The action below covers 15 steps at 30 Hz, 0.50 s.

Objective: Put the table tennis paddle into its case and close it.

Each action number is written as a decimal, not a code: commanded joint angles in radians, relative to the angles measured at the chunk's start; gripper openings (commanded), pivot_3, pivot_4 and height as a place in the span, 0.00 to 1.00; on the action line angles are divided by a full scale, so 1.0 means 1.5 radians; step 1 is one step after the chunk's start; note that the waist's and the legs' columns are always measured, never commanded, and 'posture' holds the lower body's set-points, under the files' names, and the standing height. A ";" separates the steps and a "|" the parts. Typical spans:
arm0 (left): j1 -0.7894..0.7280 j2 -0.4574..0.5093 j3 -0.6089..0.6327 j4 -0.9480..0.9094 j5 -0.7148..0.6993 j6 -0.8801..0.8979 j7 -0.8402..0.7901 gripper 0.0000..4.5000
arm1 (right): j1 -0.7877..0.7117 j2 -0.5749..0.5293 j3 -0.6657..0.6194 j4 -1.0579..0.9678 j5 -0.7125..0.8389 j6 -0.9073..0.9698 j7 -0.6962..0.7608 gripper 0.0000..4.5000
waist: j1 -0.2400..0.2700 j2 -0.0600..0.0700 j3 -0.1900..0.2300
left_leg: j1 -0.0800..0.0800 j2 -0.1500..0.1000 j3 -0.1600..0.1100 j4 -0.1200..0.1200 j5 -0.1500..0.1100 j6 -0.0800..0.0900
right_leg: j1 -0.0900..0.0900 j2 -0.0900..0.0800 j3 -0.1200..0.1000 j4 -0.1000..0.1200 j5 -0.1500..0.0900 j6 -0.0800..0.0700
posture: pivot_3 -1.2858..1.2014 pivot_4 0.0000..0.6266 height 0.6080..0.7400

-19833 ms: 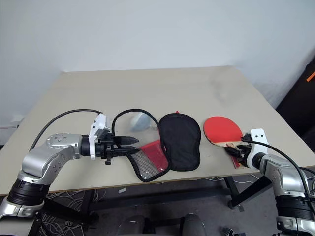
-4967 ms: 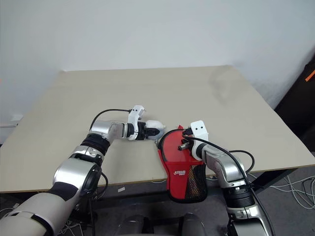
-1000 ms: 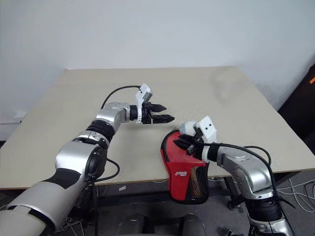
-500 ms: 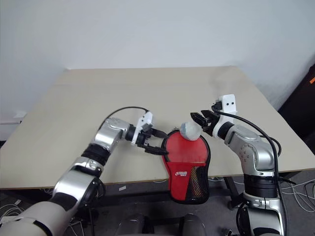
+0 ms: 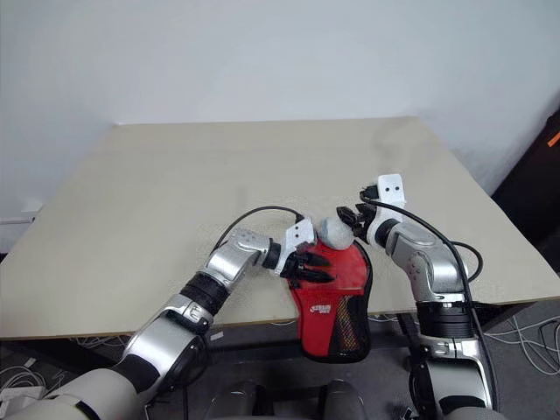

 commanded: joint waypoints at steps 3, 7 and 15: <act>0.008 -0.001 -0.028 0.000 0.017 -0.004 0.019 0.42 | -0.040 0.017 -0.014 0.028 0.016 0.060 -0.006 0.64 | 0.002 0.000 0.000 | 0.000 0.000 0.000 0.000 0.000 0.000 | 0.000 0.000 0.000 0.000 0.000 -0.001 | 0.52 0.00 0.88; 0.006 -0.013 -0.023 0.014 0.012 0.002 0.044 0.42 | -0.045 0.020 -0.007 0.016 0.026 0.101 0.004 0.86 | 0.002 0.000 0.000 | 0.000 0.000 0.000 0.000 -0.001 0.002 | 0.000 0.000 0.000 0.000 0.001 -0.001 | 0.52 0.00 0.88; 0.004 -0.021 -0.026 0.025 0.016 -0.008 0.068 0.42 | -0.057 0.015 -0.012 0.034 0.055 0.231 0.017 0.99 | 0.002 0.000 0.000 | 0.000 0.000 0.000 0.000 -0.001 0.002 | 0.000 0.000 0.000 0.000 0.001 -0.001 | 0.52 0.00 0.88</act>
